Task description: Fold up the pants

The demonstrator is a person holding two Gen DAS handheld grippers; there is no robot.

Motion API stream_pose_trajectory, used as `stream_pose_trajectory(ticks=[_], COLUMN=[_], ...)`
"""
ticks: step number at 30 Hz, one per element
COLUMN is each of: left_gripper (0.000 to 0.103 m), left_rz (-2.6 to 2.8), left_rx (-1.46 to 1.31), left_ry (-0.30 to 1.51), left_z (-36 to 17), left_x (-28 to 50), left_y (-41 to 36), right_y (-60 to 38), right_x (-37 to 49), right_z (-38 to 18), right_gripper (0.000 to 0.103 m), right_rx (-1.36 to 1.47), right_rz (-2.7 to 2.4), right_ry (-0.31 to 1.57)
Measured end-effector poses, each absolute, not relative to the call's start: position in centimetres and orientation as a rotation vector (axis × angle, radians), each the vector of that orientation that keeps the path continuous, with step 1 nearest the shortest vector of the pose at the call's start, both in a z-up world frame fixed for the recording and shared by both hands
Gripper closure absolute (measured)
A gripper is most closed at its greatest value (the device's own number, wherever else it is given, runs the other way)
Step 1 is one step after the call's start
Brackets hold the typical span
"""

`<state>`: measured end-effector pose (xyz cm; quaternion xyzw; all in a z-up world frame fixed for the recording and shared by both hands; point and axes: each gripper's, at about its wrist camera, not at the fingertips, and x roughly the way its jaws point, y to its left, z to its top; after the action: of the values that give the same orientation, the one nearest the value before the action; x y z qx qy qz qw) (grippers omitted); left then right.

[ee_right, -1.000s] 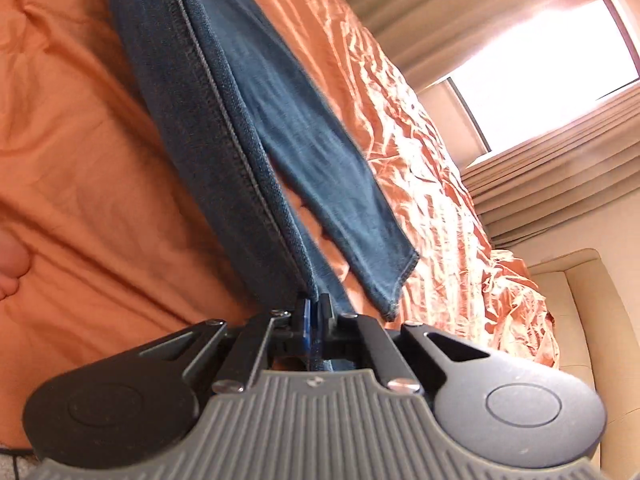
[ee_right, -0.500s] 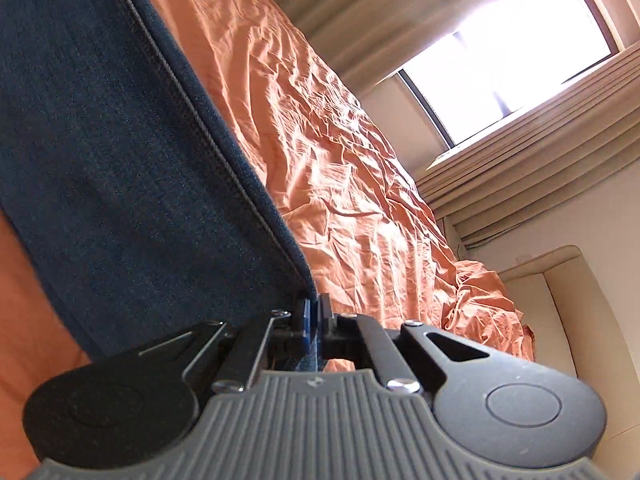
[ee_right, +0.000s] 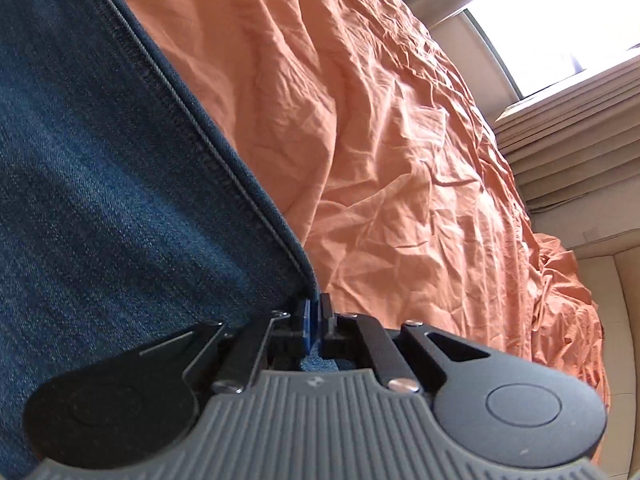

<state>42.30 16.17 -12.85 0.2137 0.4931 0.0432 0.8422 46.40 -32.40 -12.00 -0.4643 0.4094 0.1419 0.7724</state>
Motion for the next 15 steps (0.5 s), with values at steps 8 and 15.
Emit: stream_pose_trajectory(ticks=[8, 15], left_gripper=[0.096, 0.033], left_rz=[0.111, 0.142], left_rx=[0.415, 0.423], left_ry=[0.992, 0.977], left_z=[-13.1, -10.8], left_x=[41.4, 41.0], left_y=[16.3, 16.7], right_y=[-32.6, -32.0], right_x=[45.5, 43.6], right_z=[-11.6, -8.7], right_gripper=[0.103, 0.063], right_rx=[-0.999, -0.883], right_rz=[0.275, 0.265], right_ry=[0.866, 0.821])
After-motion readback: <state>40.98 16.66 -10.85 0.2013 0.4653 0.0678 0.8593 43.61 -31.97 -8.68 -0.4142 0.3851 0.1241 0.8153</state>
